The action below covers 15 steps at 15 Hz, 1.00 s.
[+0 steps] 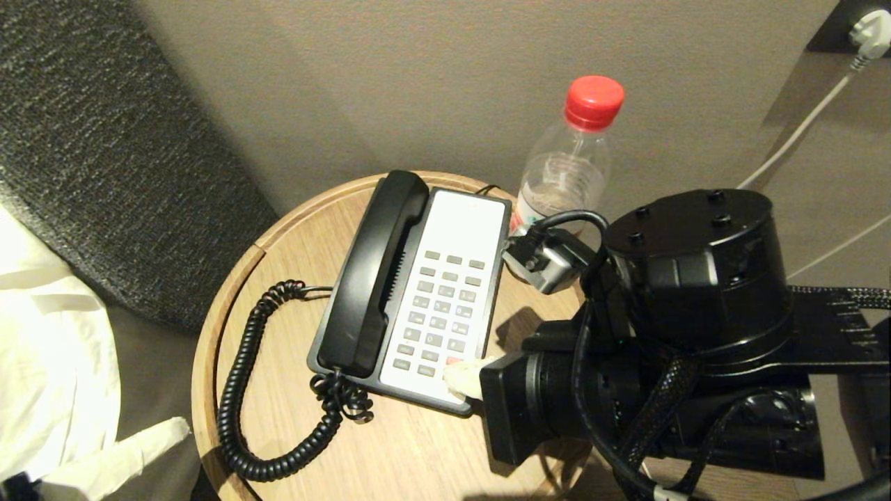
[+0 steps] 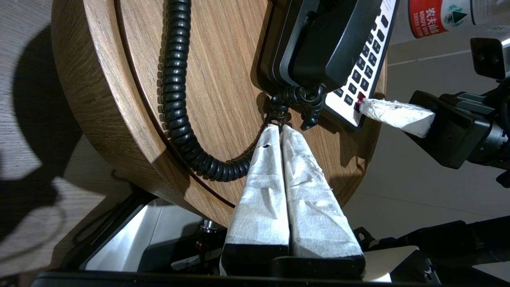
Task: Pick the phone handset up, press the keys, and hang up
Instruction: End the call using the dial pad
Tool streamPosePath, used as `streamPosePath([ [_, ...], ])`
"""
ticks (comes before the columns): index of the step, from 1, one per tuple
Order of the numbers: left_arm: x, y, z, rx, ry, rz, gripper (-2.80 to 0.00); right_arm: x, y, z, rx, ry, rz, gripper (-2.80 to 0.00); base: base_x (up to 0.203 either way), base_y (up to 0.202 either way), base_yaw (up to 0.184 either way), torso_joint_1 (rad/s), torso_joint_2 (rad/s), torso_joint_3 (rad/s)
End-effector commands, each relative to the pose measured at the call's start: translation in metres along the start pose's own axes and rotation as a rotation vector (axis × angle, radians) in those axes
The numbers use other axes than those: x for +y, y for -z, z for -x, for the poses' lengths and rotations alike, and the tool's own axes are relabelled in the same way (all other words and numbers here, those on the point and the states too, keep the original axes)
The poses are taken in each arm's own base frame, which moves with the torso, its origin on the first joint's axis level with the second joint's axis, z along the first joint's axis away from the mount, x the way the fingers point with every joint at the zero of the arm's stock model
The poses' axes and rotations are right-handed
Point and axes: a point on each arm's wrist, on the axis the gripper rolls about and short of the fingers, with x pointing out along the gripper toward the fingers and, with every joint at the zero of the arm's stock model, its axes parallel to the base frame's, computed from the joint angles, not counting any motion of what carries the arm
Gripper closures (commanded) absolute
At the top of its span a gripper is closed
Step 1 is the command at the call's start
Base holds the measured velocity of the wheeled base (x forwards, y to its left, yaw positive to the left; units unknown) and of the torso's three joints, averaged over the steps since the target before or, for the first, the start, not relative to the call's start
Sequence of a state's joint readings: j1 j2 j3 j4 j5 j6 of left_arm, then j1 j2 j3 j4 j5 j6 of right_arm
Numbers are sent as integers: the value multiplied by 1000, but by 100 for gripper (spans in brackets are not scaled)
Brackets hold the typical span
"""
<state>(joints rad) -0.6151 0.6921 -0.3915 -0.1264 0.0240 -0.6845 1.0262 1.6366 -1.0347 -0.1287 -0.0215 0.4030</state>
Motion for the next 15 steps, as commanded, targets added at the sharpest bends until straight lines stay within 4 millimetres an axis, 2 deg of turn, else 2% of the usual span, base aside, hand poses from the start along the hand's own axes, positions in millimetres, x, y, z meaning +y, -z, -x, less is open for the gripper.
streamPosePath([
  [1,0,0,0,0,-1,4,0,0,1,-2,4,4,-2,0,0,0,0,0,0,0],
  [9,0,0,0,0,-1,4,0,-2,5,-5,20,15,8,0,0,0,0,0,0,0],
  [15,1,1,0,2,-4,1,0,2,-5,12,-35,-7,2,0,0,0,0,0,0,0],
])
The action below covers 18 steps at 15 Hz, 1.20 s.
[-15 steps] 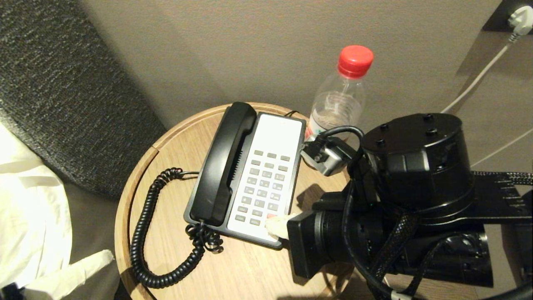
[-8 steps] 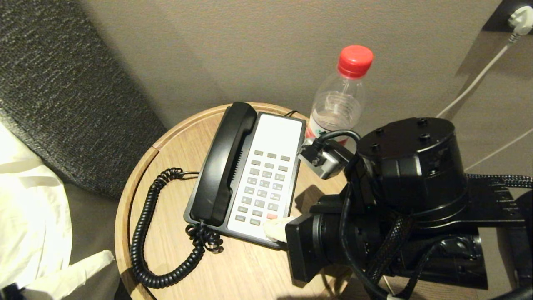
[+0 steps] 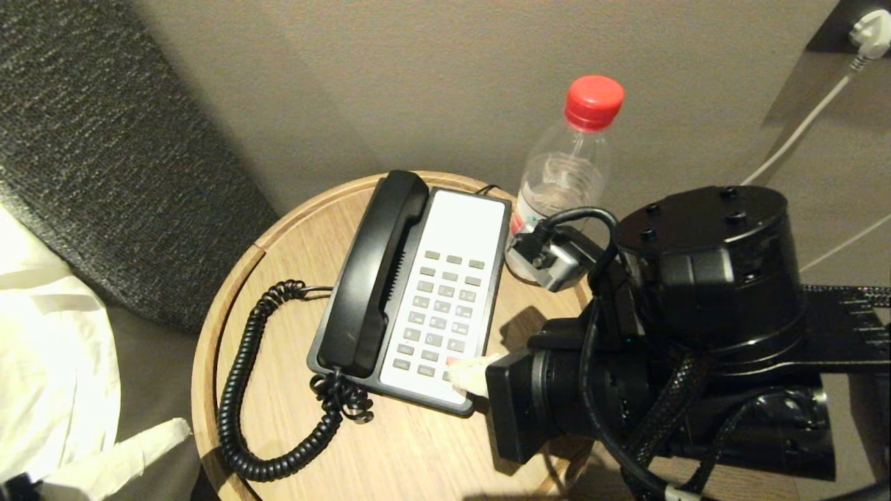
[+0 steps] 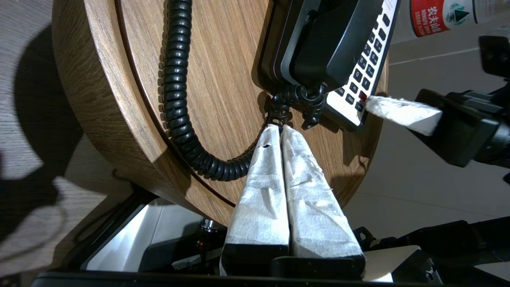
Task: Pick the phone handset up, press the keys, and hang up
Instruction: End the call using the dial pad
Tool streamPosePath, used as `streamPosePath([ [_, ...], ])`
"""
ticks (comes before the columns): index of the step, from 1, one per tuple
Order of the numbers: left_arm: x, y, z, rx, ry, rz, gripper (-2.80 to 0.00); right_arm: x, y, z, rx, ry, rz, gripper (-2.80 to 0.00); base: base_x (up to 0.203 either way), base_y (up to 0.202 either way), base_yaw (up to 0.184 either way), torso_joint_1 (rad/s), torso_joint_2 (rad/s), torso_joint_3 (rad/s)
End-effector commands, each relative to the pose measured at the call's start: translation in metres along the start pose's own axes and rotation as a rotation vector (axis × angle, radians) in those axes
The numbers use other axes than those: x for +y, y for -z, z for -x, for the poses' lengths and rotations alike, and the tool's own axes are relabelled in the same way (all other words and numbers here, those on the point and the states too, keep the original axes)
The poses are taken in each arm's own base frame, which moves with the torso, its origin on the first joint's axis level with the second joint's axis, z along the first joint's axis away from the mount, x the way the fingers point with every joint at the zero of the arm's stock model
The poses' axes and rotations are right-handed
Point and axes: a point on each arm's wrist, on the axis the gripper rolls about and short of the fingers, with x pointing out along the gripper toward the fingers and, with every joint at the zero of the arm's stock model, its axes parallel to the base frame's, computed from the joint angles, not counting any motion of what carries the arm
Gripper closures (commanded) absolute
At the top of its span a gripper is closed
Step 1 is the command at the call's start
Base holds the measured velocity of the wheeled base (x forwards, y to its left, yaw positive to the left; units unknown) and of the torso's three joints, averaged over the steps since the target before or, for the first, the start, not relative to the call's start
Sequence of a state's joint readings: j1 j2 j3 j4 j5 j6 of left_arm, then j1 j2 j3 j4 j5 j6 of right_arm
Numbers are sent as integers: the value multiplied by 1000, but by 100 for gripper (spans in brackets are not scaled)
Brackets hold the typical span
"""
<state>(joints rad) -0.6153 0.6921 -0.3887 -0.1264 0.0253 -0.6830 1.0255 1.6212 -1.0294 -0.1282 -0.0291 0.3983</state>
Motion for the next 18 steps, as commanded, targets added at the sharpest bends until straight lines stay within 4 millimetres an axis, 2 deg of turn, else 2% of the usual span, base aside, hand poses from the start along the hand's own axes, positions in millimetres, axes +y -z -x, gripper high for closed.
streamPosePath([
  [1,0,0,0,0,-1,3,0,3,-7,14,-40,-16,-2,0,0,0,0,0,0,0],
  [4,1,1,-1,0,-11,-3,0,3,-9,26,-65,-18,-4,0,0,0,0,0,0,0],
  [7,2,-1,-2,-33,-55,3,0,4,-12,26,-76,-21,3,0,0,0,0,0,0,0],
  [10,4,-11,-8,-93,-159,0,0,5,-13,25,-76,-24,9,0,0,0,0,0,0,0],
  [12,13,-14,-6,-165,-279,-59,0,6,-14,28,-85,-27,9,0,0,0,0,0,0,0],
  [15,28,-6,10,-274,-460,-121,0,5,-15,35,-99,-30,7,0,0,0,0,0,0,0],
  [18,34,15,31,-371,-509,-155,0,5,-15,37,-105,-32,8,0,0,0,0,0,0,0],
])
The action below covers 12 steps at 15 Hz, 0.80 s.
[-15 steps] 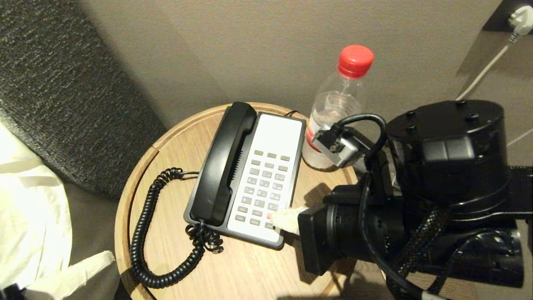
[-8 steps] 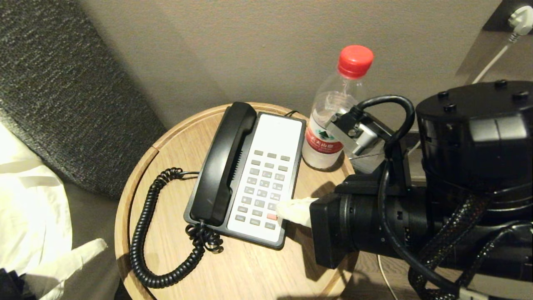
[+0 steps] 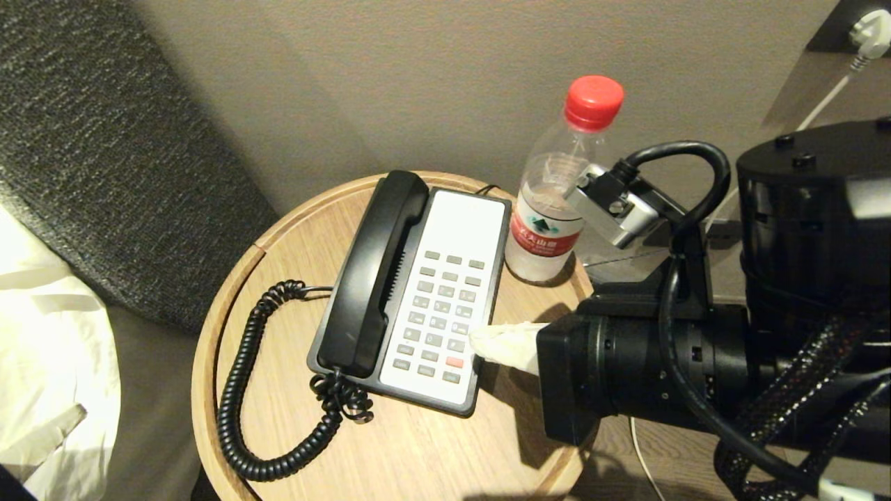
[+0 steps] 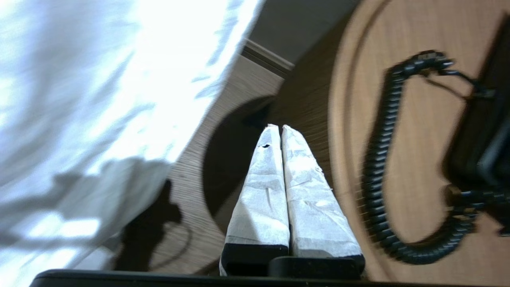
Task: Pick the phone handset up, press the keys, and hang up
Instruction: End the call using the dial pad
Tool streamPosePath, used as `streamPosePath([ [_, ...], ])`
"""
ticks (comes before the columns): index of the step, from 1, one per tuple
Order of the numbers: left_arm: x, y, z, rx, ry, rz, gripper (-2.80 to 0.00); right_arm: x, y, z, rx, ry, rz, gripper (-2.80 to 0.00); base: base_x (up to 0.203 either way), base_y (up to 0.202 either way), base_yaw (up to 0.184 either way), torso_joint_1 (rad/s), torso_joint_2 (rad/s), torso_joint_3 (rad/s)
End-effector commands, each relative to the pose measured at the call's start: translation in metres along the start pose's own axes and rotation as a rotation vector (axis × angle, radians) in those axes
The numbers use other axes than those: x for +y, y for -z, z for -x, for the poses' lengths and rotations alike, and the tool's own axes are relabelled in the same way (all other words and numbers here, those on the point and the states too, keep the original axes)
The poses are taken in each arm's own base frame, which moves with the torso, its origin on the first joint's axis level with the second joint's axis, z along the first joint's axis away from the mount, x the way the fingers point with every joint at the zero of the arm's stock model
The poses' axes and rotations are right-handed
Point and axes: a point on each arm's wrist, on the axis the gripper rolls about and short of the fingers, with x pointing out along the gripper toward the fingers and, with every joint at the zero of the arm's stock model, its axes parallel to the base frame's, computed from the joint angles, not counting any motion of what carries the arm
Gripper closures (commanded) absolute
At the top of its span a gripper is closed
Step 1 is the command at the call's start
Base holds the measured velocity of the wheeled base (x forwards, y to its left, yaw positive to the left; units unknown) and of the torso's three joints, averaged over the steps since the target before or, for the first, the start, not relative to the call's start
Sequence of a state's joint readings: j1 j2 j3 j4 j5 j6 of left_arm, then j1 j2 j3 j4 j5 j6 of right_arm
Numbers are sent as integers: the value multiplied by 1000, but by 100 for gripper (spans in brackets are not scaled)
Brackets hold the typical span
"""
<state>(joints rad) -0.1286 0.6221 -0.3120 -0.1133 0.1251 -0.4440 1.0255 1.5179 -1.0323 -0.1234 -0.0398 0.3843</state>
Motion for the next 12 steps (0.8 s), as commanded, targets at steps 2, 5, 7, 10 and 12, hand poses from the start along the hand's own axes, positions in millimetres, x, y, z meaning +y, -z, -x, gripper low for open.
streamPosePath([
  [2,15,20,28,-136,-66,-36,0,1,-2,5,-15,-7,-3,0,0,0,0,0,0,0],
  [5,25,43,41,-145,-102,-124,0,-1,-2,11,-23,-4,-7,0,0,0,0,0,0,0],
  [7,32,62,42,-102,-91,-225,0,-2,-2,15,-24,-4,-7,0,0,0,0,0,0,0],
  [10,41,83,37,-35,-52,-359,0,-2,-1,17,-28,-4,-7,0,0,0,0,0,0,0],
  [12,43,88,42,-77,-17,-396,0,-3,1,21,-26,-5,-7,0,0,0,0,0,0,0],
])
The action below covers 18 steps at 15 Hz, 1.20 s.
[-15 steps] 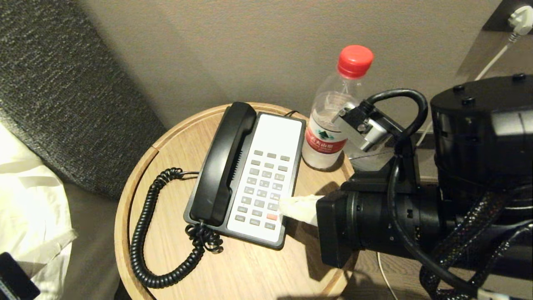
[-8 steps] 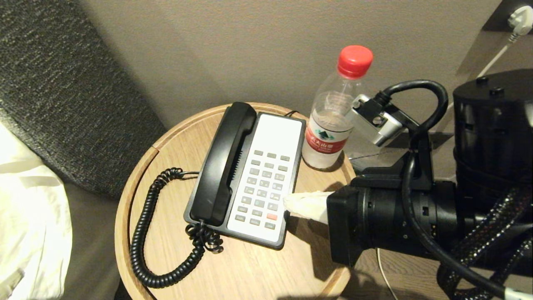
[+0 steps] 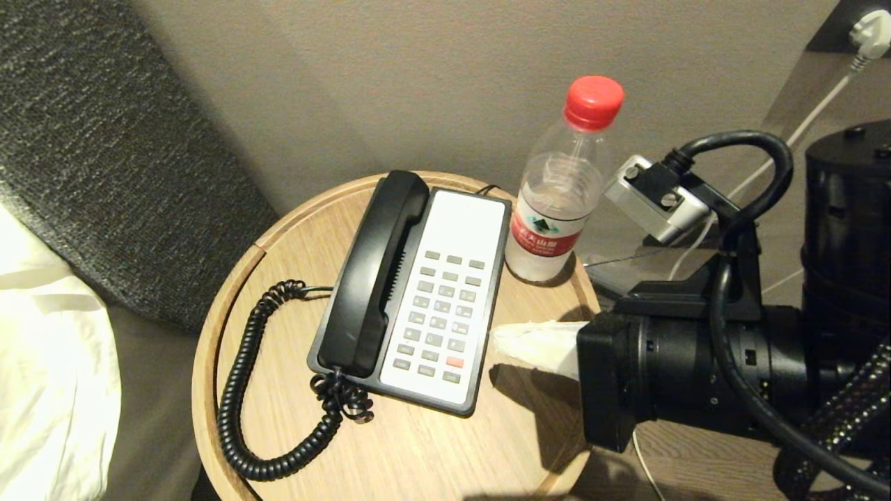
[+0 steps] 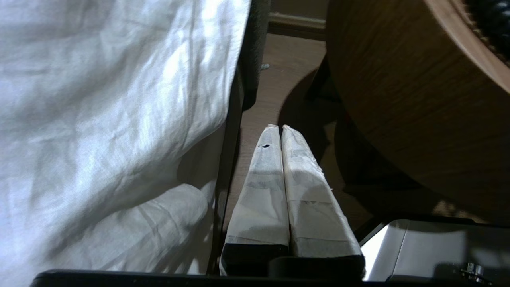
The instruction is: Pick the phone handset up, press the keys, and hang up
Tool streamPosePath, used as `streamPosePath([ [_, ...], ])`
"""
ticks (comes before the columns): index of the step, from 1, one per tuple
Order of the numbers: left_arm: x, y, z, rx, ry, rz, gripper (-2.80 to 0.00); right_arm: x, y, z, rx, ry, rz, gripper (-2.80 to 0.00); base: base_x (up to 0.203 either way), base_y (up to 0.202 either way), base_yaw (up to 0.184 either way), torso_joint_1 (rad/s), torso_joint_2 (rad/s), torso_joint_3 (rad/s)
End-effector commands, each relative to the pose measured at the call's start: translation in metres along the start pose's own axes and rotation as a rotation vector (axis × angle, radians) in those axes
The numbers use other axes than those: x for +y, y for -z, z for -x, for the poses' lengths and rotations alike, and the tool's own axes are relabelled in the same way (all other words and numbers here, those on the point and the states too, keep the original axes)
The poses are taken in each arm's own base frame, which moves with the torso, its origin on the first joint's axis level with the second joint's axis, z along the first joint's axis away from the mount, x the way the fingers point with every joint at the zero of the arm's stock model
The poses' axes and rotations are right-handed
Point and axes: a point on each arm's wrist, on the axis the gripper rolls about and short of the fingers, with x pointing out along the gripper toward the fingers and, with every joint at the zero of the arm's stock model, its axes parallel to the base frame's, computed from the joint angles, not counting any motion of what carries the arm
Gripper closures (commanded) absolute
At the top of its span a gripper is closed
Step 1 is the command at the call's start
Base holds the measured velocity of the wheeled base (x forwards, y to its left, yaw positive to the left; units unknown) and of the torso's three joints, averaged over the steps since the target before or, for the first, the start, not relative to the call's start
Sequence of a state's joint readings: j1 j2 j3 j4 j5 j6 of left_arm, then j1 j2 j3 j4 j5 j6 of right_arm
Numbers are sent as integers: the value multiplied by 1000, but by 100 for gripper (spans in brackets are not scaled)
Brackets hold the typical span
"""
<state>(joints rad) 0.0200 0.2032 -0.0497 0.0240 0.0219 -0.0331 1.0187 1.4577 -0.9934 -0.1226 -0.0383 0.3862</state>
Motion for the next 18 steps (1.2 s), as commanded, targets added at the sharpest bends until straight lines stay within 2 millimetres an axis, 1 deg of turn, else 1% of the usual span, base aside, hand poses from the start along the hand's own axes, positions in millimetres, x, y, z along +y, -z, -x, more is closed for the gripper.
streamPosePath([
  [1,0,11,5,-72,24,-39,0,-1,2,5,-4,-1,-2,0,0,0,0,0,0,0],
  [4,1,17,11,-169,31,-53,0,-2,4,8,0,0,-2,0,0,0,0,0,0,0],
  [5,1,17,11,-177,32,-56,0,-3,7,10,3,1,-2,0,0,0,0,0,0,0],
  [10,1,17,11,-178,32,-56,0,-4,9,10,11,4,-2,0,0,0,0,0,0,0],
  [14,1,17,11,-179,32,-56,0,-4,7,17,-4,2,-3,0,0,0,0,0,0,0],
  [18,1,17,11,-179,32,-56,0,-8,12,21,4,9,-4,0,0,0,0,0,0,0],
])
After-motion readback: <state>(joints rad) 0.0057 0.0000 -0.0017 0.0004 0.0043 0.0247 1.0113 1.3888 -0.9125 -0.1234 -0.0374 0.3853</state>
